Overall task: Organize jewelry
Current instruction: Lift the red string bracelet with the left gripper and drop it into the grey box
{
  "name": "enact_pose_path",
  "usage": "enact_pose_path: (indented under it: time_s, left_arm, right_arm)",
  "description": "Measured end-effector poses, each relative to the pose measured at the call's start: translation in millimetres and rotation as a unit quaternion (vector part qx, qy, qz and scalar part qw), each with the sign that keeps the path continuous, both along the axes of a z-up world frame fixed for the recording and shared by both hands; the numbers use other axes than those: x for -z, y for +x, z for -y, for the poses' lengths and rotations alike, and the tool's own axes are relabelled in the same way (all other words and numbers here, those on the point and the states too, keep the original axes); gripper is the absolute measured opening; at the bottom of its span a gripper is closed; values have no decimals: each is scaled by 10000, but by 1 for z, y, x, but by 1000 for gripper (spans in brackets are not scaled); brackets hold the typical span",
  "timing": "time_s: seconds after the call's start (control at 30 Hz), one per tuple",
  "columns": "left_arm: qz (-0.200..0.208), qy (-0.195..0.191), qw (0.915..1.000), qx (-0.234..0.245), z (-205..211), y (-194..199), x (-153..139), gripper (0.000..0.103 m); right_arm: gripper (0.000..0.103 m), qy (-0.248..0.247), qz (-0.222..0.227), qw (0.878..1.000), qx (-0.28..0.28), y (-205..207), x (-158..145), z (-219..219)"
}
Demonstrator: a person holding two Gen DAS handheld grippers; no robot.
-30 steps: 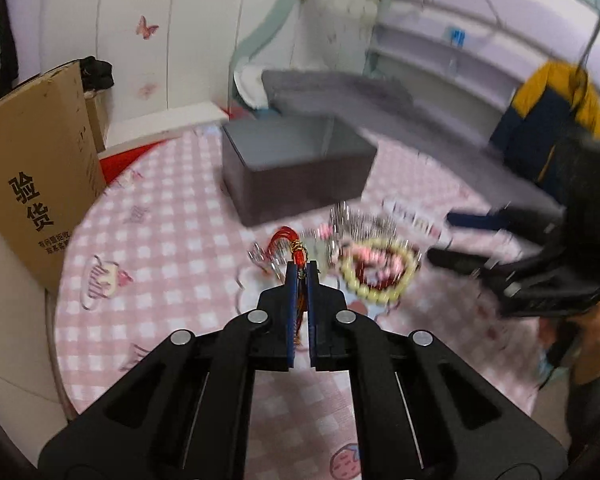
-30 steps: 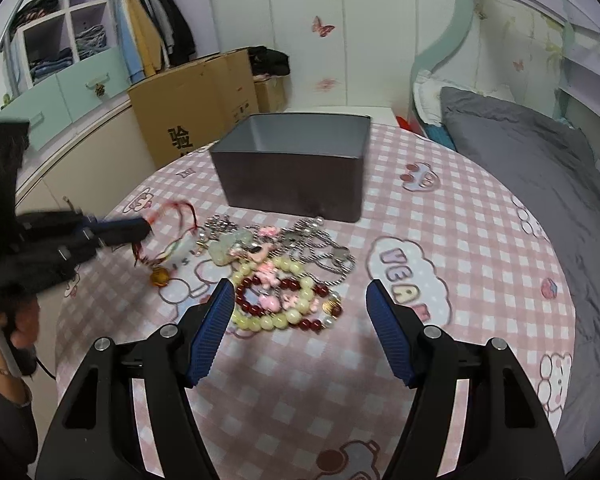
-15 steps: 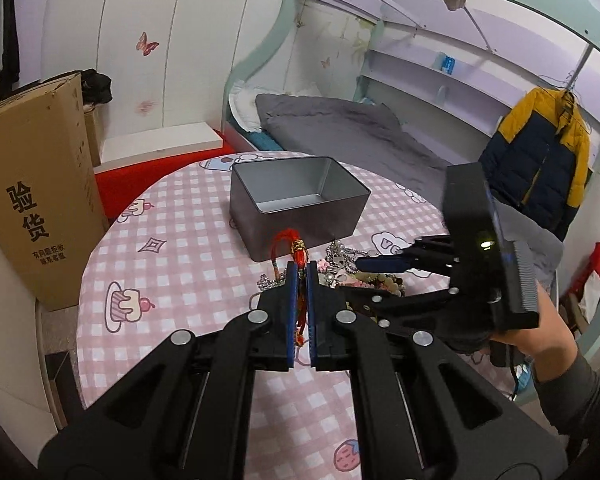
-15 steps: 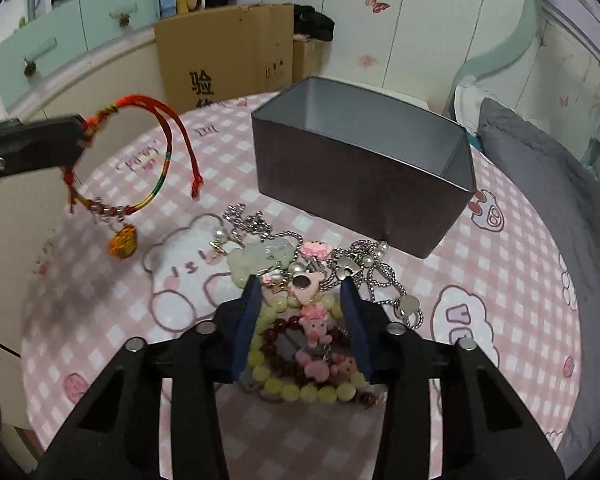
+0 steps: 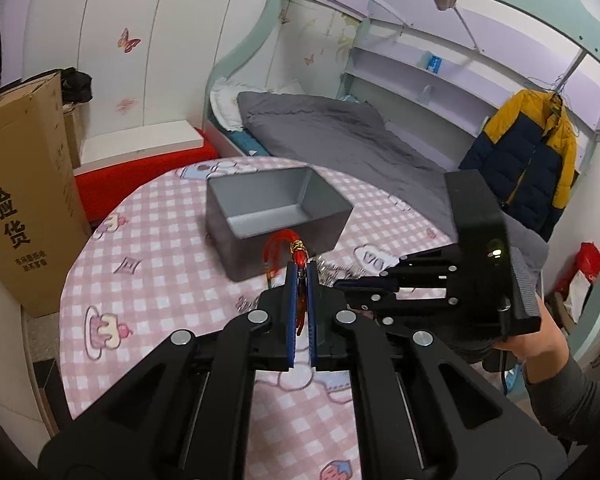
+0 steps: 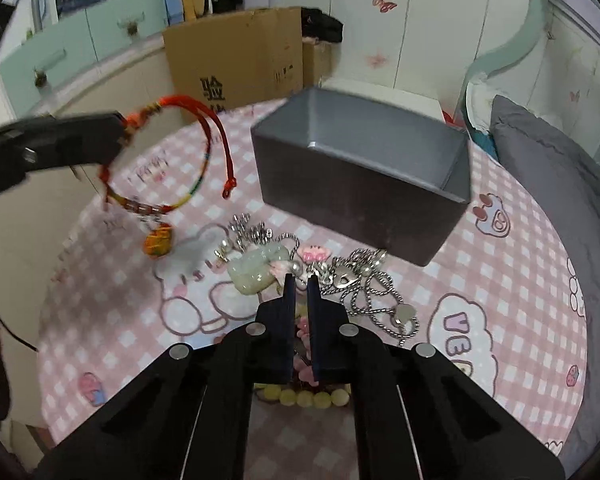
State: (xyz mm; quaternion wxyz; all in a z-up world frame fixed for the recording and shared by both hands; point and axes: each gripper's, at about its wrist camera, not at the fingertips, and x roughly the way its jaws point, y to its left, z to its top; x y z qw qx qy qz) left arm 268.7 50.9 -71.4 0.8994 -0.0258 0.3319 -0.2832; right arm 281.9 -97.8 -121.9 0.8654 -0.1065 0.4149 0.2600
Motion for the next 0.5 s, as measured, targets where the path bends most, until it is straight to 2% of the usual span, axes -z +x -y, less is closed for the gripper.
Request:
enact_pose_path:
  time_s: [0.3,0.5]
  left_arm:
    - [150,-110,9996,221,23,24,-26,4]
    - [276,-117,9995,131,37,57,-36,4]
  right_arm:
    - [4,628,198,9978,75,0,-44,20]
    - [4,873,493,9942,383,28,-68,26]
